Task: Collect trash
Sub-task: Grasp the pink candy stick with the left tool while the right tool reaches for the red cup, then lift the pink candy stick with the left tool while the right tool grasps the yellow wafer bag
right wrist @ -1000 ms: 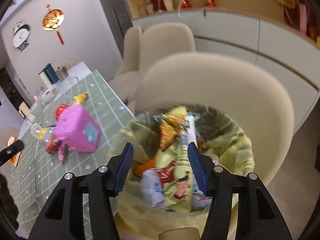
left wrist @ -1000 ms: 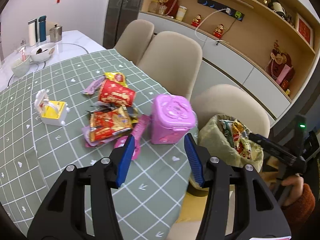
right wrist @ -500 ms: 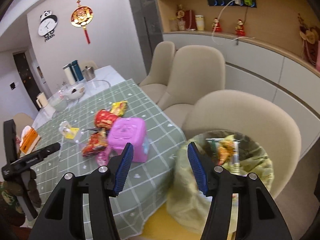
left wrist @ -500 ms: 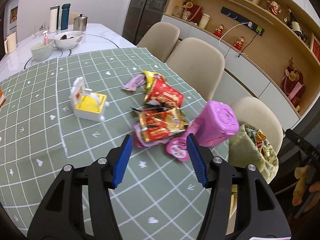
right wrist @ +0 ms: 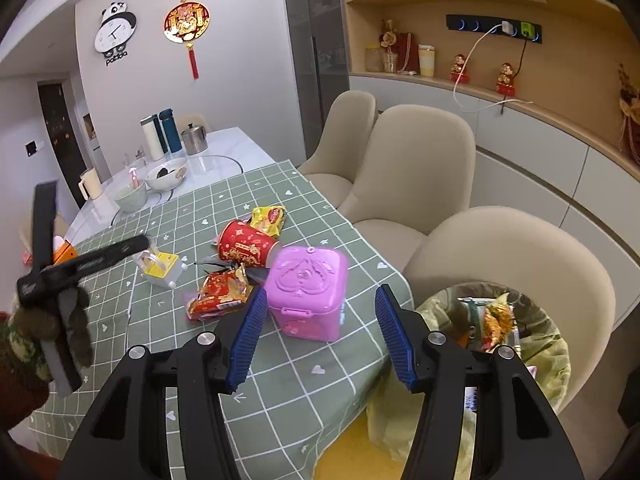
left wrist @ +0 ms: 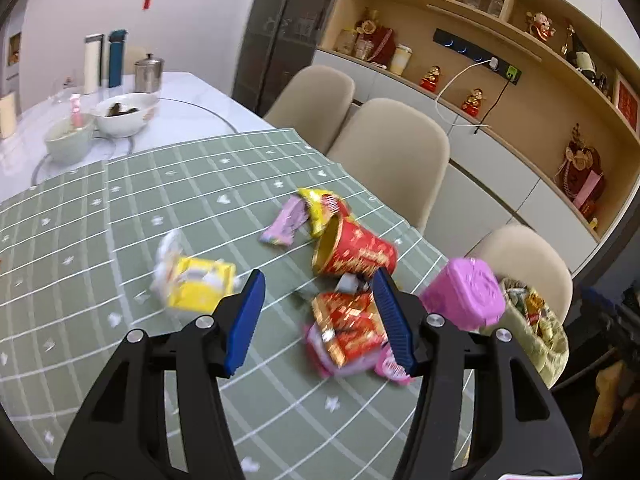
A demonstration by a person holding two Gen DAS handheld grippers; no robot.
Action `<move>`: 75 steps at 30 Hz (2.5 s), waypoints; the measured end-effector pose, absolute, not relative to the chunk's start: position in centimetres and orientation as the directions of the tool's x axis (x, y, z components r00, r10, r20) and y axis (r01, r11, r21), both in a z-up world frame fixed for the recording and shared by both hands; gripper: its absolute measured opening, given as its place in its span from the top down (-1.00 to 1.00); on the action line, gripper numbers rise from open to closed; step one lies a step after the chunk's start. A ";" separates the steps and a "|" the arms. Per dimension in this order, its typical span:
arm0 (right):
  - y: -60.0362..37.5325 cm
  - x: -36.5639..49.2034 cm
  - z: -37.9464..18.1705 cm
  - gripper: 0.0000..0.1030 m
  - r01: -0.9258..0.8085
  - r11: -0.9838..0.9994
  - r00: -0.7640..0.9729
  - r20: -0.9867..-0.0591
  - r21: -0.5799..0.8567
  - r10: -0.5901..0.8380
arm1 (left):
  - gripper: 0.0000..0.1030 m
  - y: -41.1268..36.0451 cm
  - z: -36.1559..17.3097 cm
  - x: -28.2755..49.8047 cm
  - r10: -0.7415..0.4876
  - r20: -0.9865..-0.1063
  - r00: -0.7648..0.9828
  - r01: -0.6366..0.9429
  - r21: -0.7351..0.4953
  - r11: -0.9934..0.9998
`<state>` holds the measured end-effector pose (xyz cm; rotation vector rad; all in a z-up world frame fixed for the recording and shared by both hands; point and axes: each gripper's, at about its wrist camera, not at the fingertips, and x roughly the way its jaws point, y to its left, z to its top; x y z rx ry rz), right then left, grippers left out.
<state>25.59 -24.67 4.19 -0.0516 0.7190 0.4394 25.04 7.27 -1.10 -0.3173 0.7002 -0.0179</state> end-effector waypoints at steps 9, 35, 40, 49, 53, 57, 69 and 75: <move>-25.3 27.7 3.2 -0.04 -0.393 0.918 0.687 -0.649 0.047 0.327 | 0.09 7.5 -4.1 35.4 -0.065 -0.721 0.690 -0.122 -0.205 0.971; -14.1 41.2 2.3 -0.04 -0.467 0.865 0.554 -0.703 0.183 0.447 | 0.73 12.9 -10.2 40.3 -0.085 -0.822 0.563 -0.161 -0.210 0.964; -7.1 43.4 -0.7 -0.04 -0.408 0.880 0.510 -0.739 0.243 0.441 | 0.73 13.6 -8.7 36.7 -0.116 -0.778 0.618 -0.144 -0.257 0.956; -4.9 48.3 -4.2 -0.04 -0.202 0.946 0.538 -0.778 0.253 0.323 | 0.73 16.4 -6.6 33.0 -0.183 -0.716 0.674 -0.107 -0.339 0.935; -4.1 49.8 -6.4 -0.04 -0.171 0.950 0.501 -0.807 0.263 0.314 | 0.73 17.0 -4.7 31.5 -0.204 -0.666 0.717 -0.096 -0.384 0.918; -2.9 51.5 -8.3 -0.04 -0.159 0.961 0.449 -0.850 0.228 0.276 | 0.73 18.4 -3.6 30.5 -0.198 -0.647 0.736 -0.103 -0.396 0.912; 0.1 45.7 -9.5 0.73 -0.361 0.891 0.303 -0.869 0.276 0.392 | 0.72 22.3 -3.6 27.5 -0.146 -0.644 0.751 -0.198 -0.431 0.880; -0.3 41.8 -5.7 0.89 -0.445 0.840 0.305 -0.829 0.312 0.469 | 0.72 22.1 -3.4 26.0 -0.145 -0.642 0.753 -0.210 -0.443 0.872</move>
